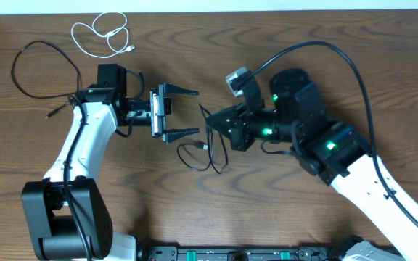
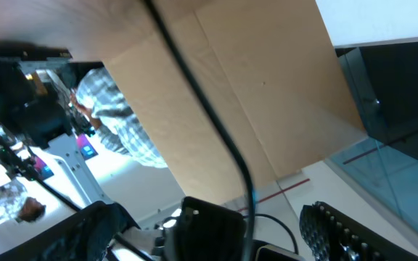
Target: Untangle cables
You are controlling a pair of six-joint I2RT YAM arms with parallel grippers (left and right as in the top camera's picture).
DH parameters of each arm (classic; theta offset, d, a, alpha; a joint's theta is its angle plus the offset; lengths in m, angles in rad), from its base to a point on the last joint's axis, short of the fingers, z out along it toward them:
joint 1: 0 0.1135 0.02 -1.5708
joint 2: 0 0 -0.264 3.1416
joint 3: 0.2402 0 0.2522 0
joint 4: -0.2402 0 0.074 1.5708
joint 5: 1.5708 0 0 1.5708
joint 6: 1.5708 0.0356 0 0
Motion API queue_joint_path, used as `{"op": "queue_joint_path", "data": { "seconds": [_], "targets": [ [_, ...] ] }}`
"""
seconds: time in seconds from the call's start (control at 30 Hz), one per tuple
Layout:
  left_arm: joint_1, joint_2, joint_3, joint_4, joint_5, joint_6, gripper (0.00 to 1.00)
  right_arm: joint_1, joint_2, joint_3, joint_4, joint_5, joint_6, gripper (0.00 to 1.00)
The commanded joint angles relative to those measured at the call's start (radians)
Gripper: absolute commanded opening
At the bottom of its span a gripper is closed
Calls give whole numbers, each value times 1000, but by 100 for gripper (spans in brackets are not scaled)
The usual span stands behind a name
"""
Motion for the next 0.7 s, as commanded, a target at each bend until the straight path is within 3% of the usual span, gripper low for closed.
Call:
{"op": "queue_joint_path", "data": {
  "seconds": [0.0,0.07,0.17,0.27,0.4,0.67],
  "targets": [
    [-2,-3,-1,1,47,-42,84,48,9,0,27,82,35,1],
    [-2,-3,-1,1,47,-42,81,60,15,0,40,95,35,1],
    [-2,-3,-1,1,47,-42,62,74,40,0,56,101,51,1],
    [-2,-3,-1,1,47,-57,58,87,80,0,55,91,72,1],
    [-2,-3,-1,1,45,-56,40,92,87,0,76,89,72,1],
    [-2,-3,-1,1,45,-56,37,92,87,0,52,119,71,1]
  ]
}}
